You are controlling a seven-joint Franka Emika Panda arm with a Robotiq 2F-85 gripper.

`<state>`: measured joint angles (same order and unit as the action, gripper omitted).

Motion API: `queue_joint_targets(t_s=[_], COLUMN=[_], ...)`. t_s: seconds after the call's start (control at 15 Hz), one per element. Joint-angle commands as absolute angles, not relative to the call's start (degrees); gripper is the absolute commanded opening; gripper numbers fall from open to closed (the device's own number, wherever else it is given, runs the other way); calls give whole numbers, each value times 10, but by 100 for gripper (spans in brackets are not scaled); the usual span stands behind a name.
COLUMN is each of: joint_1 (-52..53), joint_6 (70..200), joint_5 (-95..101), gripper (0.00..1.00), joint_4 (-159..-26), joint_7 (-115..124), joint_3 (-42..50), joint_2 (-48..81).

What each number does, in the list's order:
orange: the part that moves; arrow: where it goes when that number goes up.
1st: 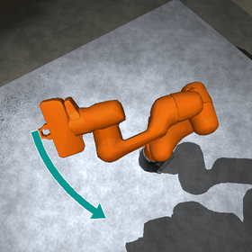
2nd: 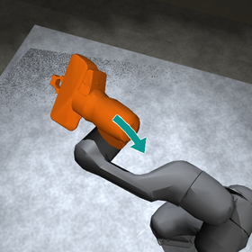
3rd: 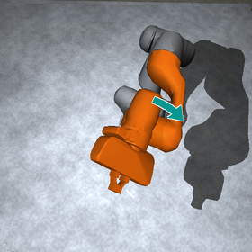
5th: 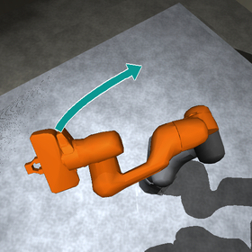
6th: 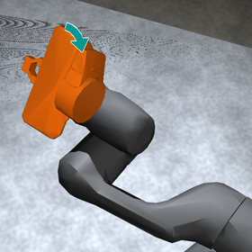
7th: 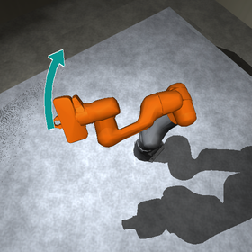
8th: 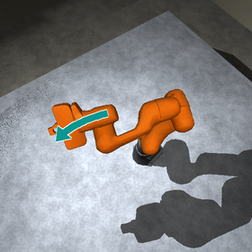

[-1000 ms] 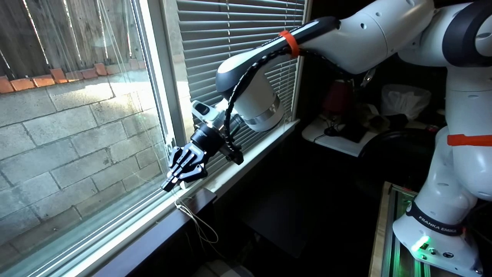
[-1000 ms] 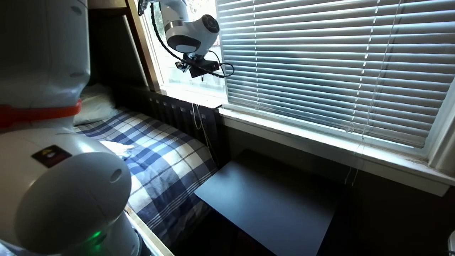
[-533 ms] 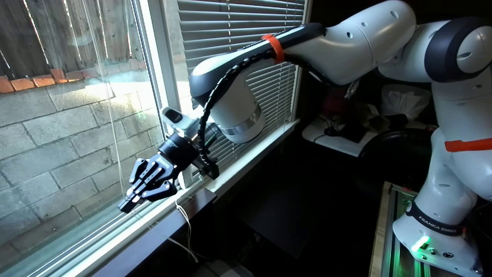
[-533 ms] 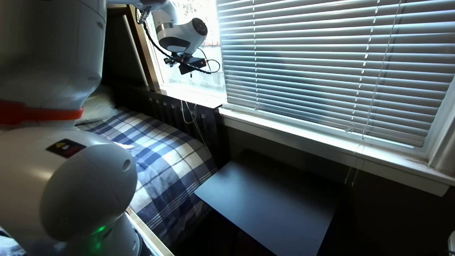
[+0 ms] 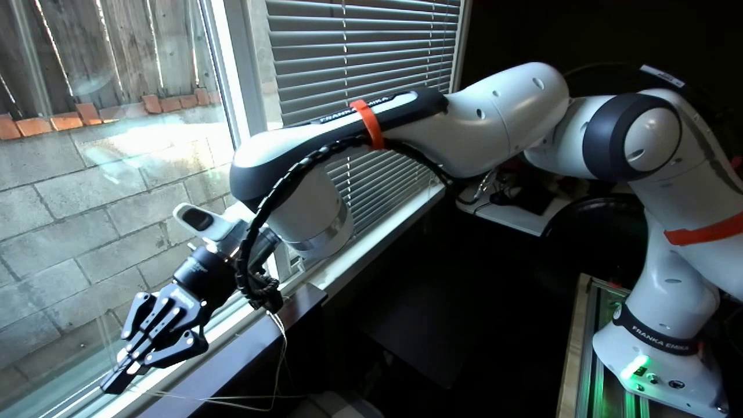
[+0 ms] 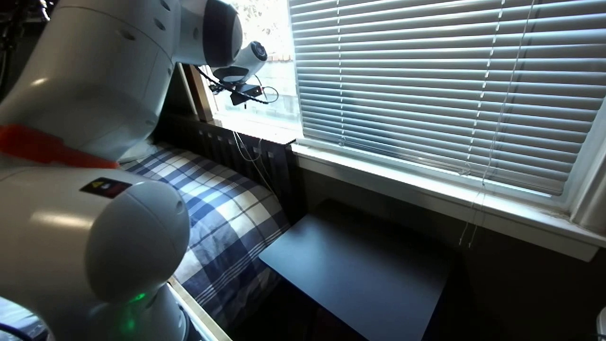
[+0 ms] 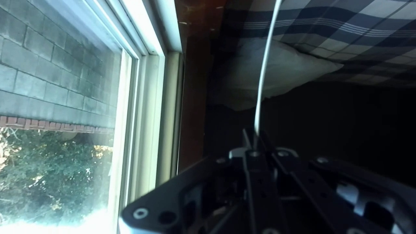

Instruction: Move the white cord on the left side of the window slightly to the left

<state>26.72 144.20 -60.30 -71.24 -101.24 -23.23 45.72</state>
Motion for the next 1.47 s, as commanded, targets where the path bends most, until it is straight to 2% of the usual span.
queue_joint_targets(t_s=[0.0, 0.47, 0.87, 1.0, 1.4], joint_1=[305, 315, 332, 336, 349], joint_6=[1408, 1364, 1250, 1254, 1332], joint_5=[-522, -434, -371, -367, -402], gripper=[0, 0, 0, 0, 0], joint_4=[-601, -467, -395, -343, -317], joint_7=[-925, -821, -716, -733, -811], joint_3=[-215, -234, -232, -251, -256], joint_2=[551, 623, 696, 714, 667])
